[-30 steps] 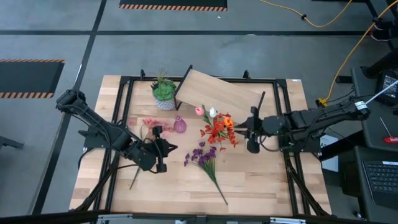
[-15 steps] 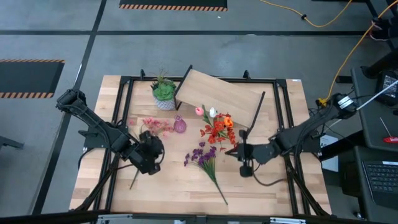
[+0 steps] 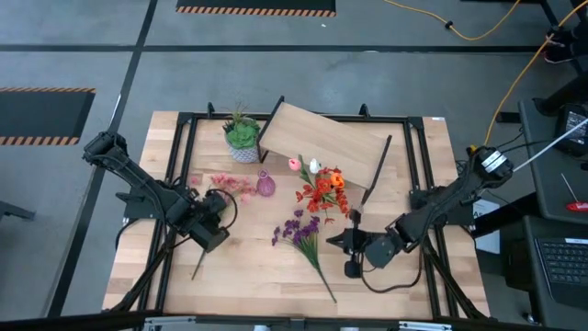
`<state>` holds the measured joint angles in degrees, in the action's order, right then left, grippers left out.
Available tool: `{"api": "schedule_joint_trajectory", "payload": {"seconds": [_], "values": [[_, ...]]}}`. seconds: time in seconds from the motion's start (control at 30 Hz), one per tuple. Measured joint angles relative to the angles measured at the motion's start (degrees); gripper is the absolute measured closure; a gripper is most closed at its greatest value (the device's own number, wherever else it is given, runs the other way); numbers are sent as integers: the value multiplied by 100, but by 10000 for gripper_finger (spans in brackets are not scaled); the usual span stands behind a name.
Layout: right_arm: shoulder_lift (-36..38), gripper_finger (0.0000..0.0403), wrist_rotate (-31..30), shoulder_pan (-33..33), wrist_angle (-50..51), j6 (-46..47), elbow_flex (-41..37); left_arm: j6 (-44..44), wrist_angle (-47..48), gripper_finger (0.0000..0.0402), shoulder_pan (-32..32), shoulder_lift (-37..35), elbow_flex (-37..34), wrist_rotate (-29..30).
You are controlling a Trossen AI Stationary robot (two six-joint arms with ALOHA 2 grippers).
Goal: Pick and place flowers into a vace then onto a shelf
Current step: Put the pink flowers into the pink vase
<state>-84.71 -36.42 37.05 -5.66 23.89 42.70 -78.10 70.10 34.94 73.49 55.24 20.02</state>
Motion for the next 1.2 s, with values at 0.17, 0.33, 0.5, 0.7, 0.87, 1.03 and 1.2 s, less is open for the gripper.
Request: {"api": "schedule_joint_trajectory", "payload": {"seconds": [0.17, 0.33, 0.5, 0.7, 0.87, 1.03, 1.2], "values": [[-435, 399, 4, 78, -594, -19, 0, -163, 73, 316, 0, 0, 0, 91], [-564, 391, 4, 100, -696, -45, 0, -419, 72, 269, 0, 0, 0, 104], [-568, 389, 1, 113, -751, -149, 0, -687, 77, 236, 0, 86, 0, 169], [-568, 389, 4, 241, -789, -165, 0, -1035, 79, 229, 26, 464, 0, -223], [-568, 389, 4, 299, -789, -183, 0, -1520, 92, 229, 68, 880, 0, -597], [-568, 389, 4, 299, -789, -174, 0, -1643, 96, 229, 66, 1225, 0, -814], [-568, 389, 4, 306, -789, -170, 0, -1677, 74, 229, 66, 1373, 0, -901]]}}
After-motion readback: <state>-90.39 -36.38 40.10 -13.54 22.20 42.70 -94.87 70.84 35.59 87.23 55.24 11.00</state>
